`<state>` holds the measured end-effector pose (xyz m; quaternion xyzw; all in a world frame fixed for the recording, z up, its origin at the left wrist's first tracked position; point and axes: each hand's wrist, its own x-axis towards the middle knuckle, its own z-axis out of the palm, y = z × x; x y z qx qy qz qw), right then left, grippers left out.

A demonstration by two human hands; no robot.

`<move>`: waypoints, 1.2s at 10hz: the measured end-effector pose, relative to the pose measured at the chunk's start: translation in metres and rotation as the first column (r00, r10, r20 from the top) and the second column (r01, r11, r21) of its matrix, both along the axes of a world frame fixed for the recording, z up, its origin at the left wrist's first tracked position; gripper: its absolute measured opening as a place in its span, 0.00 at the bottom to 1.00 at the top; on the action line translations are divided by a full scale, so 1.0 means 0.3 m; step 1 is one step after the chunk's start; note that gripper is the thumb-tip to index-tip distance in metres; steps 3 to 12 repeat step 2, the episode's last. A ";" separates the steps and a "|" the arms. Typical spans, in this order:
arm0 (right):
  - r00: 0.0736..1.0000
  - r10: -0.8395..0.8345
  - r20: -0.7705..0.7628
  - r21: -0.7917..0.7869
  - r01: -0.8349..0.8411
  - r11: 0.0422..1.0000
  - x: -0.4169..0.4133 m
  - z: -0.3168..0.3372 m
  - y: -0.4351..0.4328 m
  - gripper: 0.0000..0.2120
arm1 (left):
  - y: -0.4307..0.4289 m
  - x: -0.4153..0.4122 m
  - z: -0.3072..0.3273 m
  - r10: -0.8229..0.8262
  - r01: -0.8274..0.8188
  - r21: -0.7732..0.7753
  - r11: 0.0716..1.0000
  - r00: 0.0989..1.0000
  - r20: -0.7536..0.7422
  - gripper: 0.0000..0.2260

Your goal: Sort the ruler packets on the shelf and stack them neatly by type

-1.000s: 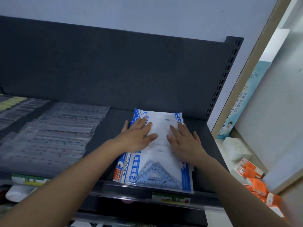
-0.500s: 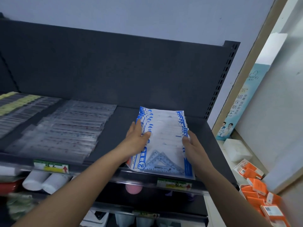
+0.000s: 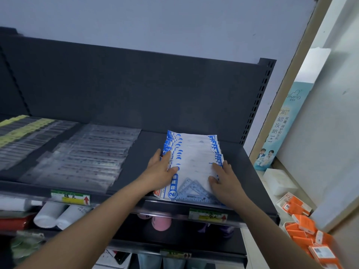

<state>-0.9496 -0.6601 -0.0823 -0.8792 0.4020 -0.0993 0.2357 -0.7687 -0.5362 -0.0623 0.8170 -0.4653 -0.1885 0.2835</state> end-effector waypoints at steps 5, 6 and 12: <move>0.997 -0.027 -0.079 -0.142 0.016 0.990 0.013 0.080 0.012 0.26 | 0.021 0.061 0.044 0.004 -0.006 0.024 1.000 0.998 0.069 0.20; 0.997 -0.027 -0.079 -0.142 0.016 0.990 0.013 0.080 0.012 0.26 | 0.021 0.061 0.044 0.004 -0.006 0.024 1.000 0.998 0.069 0.20; 0.997 -0.027 -0.079 -0.142 0.016 0.990 0.013 0.080 0.012 0.26 | 0.021 0.061 0.044 0.004 -0.006 0.024 1.000 0.998 0.069 0.20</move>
